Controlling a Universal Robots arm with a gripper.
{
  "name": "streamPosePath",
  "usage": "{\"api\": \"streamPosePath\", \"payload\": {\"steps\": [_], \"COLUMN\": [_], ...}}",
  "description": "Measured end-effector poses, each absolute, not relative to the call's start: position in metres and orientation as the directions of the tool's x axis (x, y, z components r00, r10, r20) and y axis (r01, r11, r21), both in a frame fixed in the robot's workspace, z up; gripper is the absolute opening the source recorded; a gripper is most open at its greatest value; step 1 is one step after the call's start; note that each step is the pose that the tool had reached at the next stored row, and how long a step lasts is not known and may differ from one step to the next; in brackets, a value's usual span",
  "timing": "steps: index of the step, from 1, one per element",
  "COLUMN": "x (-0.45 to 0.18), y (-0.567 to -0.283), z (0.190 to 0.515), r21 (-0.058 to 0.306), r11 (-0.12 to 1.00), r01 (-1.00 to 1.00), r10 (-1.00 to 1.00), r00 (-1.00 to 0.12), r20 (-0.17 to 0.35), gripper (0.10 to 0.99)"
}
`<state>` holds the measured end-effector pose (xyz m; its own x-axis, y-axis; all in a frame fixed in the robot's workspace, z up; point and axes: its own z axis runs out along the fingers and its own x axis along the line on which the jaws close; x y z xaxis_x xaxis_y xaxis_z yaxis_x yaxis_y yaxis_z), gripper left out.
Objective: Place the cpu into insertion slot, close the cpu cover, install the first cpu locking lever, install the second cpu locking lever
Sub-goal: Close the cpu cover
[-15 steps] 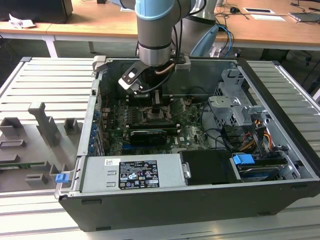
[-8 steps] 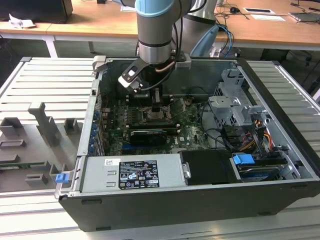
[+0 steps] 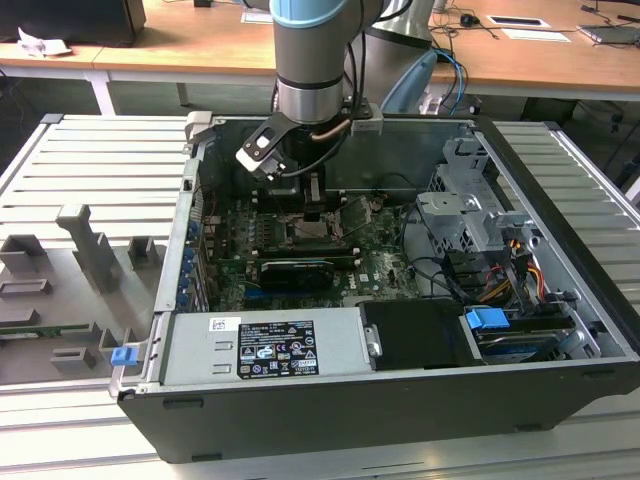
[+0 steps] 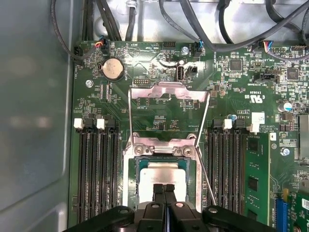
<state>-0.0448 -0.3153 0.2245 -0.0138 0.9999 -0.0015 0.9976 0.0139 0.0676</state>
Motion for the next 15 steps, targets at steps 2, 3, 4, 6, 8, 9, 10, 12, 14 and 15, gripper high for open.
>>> {"api": "streamPosePath", "payload": {"steps": [2,3,4,6,8,9,10,12,14,15], "x": [-0.0450,-0.0450,-0.0450,-0.0450,-0.0450,-0.0450,-0.0450,-0.0450,-0.0450,-0.0450], "y": [-0.3152,-0.3152,-0.3152,-0.3151,-0.3151,-0.3151,-0.3151,-0.3151,-0.3150,-0.3150], "z": [0.2247,0.2250,0.2254,0.2260,0.2268,0.2278,0.2285,0.2290,0.2297,0.2302], "r21": [0.067,0.067,0.067,0.067,0.067,0.067,0.067,0.067,0.067,0.067], "r11": [0.014,0.014,0.014,0.014,0.014,0.014,0.014,0.014,0.014,0.014], "r01": [0.998,0.998,0.998,0.998,0.998,0.998,0.998,0.998,0.998,0.998], "r10": [1.000,1.000,1.000,1.000,1.000,1.000,1.000,1.000,1.000,1.000], "r00": [-0.014,-0.014,-0.014,-0.014,-0.014,-0.014,-0.014,-0.014,-0.014,-0.014], "r20": [-0.002,-0.002,-0.002,-0.002,-0.002,-0.002,-0.002,-0.002,-0.002,-0.002], "gripper": [0.106,0.106,0.106,0.106,0.106,0.106,0.106,0.106,0.106,0.106]}}
